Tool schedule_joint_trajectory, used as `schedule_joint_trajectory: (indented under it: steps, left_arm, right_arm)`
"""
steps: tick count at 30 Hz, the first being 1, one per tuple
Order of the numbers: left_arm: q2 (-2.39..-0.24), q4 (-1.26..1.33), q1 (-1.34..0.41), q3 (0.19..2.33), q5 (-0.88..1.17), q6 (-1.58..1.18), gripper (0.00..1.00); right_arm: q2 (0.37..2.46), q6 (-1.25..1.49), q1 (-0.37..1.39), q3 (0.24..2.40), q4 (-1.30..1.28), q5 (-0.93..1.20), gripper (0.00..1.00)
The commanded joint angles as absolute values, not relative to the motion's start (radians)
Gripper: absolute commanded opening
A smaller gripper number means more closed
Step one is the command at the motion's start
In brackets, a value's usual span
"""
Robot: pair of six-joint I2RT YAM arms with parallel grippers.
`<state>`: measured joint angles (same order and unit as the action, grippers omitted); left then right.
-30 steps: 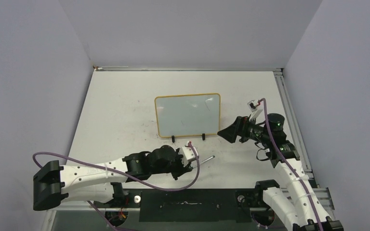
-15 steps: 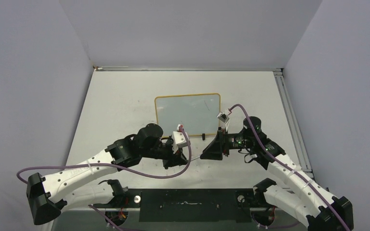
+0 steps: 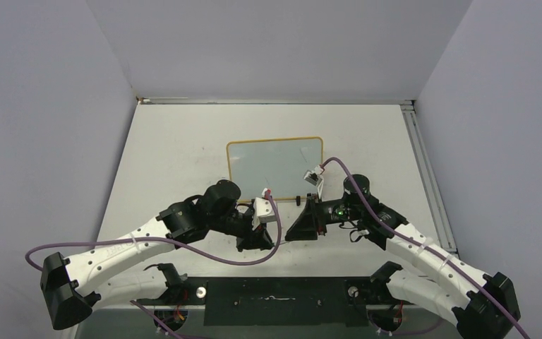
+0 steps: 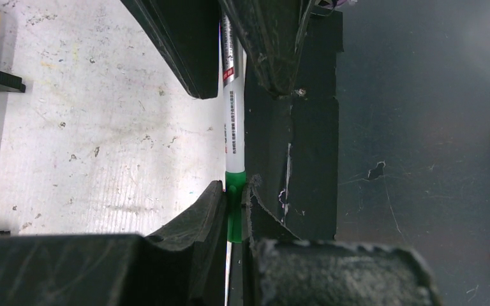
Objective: Write a sentence on the whiteboard
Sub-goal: Open the whiteboard marker at the center of the board.
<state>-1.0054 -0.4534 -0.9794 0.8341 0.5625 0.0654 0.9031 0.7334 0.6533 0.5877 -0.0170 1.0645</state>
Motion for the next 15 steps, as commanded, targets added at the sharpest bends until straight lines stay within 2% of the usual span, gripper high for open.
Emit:
schedule_joint_trajectory:
  steps: [1,15]
  left_arm:
    - [-1.004,-0.455,-0.97,0.882,0.606,0.09,0.0]
    - [-1.006,-0.451,-0.957,0.882,0.605,0.089,0.0]
  right_arm:
    - [0.924,0.694,0.684,0.603,0.003,1.052,0.41]
    - [0.945,0.66,0.73,0.603,-0.058,1.03,0.32]
